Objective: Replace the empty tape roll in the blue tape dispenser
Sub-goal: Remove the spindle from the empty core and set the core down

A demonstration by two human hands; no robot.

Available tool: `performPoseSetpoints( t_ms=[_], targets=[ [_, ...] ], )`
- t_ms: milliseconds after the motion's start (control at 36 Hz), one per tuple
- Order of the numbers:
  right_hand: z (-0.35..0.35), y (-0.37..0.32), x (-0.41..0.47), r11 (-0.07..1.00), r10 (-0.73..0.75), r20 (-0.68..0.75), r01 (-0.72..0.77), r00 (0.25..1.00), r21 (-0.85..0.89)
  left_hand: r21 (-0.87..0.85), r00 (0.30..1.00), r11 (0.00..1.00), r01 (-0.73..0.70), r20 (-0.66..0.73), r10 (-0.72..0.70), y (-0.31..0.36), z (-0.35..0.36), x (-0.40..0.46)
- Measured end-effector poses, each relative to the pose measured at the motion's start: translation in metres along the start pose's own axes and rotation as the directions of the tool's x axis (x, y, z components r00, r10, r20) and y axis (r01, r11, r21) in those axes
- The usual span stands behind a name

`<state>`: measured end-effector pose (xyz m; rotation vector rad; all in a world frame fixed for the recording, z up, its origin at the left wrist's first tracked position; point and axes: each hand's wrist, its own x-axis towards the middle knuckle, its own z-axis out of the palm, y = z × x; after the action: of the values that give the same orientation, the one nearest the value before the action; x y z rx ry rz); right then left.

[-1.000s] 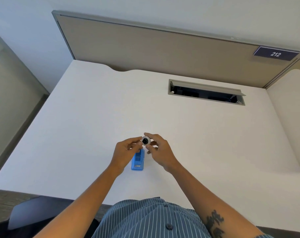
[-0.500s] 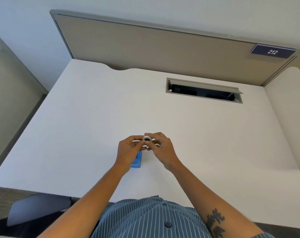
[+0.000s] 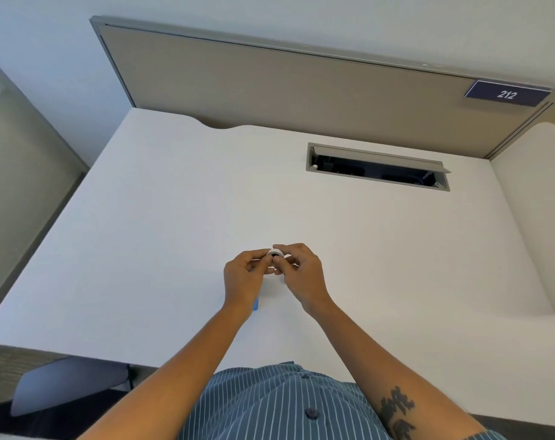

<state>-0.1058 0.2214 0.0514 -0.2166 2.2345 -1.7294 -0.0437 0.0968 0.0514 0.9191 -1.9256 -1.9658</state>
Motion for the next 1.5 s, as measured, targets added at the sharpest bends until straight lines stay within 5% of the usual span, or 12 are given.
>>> performPoseSetpoints(
  t_ms=[333, 722, 1083, 1500],
  targets=[
    [-0.013, -0.006, 0.001, 0.970, 0.173, 0.148, -0.195, 0.974, 0.145, -0.038, 0.998, 0.998, 0.050, 0.050, -0.048, -0.003, -0.007, 0.006],
    [-0.015, -0.005, 0.008, 0.955, 0.155, 0.192, -0.197, 0.969, 0.222, 0.022, 0.997, 0.999, 0.047, 0.054, -0.048, -0.012, -0.008, 0.023],
    [-0.018, -0.002, 0.027, 0.940, 0.202, 0.125, -0.228, 0.971, 0.253, 0.067, 0.950, 0.997, 0.045, 0.306, -0.063, -0.004, -0.003, 0.040],
    [-0.016, 0.007, 0.060, 0.957, 0.242, 0.103, -0.255, 0.965, 0.139, 0.237, 0.966, 0.969, -0.073, 0.259, 0.009, -0.003, 0.005, 0.072]
  ],
)
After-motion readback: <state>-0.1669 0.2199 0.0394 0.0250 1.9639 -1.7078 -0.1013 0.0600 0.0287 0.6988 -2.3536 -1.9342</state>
